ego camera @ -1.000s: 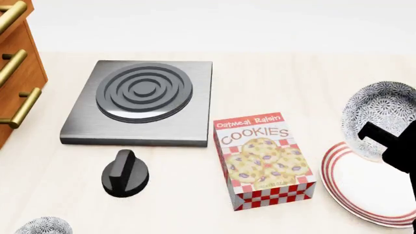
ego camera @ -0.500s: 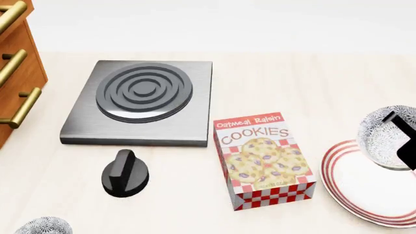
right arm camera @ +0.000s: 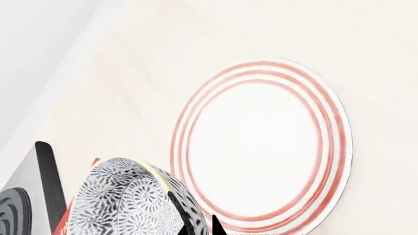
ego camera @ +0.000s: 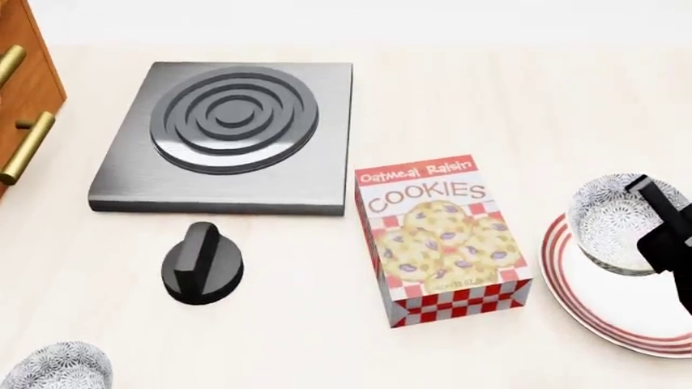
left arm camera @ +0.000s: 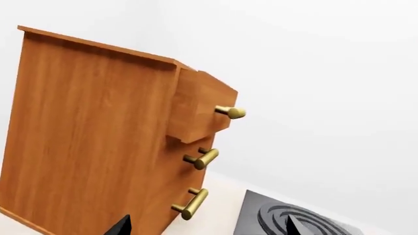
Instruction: Pick the akita bowl from table center and place it on the plate.
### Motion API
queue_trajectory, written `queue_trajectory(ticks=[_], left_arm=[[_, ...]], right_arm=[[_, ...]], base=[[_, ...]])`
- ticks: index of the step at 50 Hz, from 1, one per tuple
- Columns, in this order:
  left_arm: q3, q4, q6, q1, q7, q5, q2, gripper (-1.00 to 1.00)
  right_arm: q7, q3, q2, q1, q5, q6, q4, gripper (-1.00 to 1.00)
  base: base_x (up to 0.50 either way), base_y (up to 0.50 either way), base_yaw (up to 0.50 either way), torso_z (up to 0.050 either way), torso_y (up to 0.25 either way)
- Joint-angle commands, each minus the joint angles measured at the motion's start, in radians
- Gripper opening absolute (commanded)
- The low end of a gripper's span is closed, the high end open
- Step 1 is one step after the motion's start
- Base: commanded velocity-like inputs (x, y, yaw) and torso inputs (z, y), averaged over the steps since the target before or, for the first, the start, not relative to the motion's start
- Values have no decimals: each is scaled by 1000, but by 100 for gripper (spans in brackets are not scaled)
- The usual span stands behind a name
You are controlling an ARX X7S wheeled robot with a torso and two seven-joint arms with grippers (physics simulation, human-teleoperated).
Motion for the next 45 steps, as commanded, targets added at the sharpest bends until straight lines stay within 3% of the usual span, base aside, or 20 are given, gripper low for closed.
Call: queue_trajectory(ticks=[1, 3, 5, 23, 45], left_arm=[[14, 5, 20, 8, 7, 22, -6, 100], [33, 7, 26, 9, 6, 68, -13, 100], [21, 14, 3, 5, 10, 7, -14, 100], [15, 6, 4, -1, -5, -2, -16, 100], [15, 2, 43, 12, -4, 11, -15, 100]], right_arm=[[-16, 24, 10, 16, 15, -48, 48, -100], [-14, 33, 12, 25, 15, -54, 63, -100], [-16, 36, 16, 35, 13, -65, 75, -100], [-81, 17, 60, 123, -34, -216, 268, -100], [-69, 49, 83, 145, -30, -253, 287, -100]], base=[[0, 0, 0, 9, -250], [0, 0, 0, 9, -250], [0, 0, 0, 9, -250], [0, 0, 0, 1, 0], [0, 0, 0, 12, -101]])
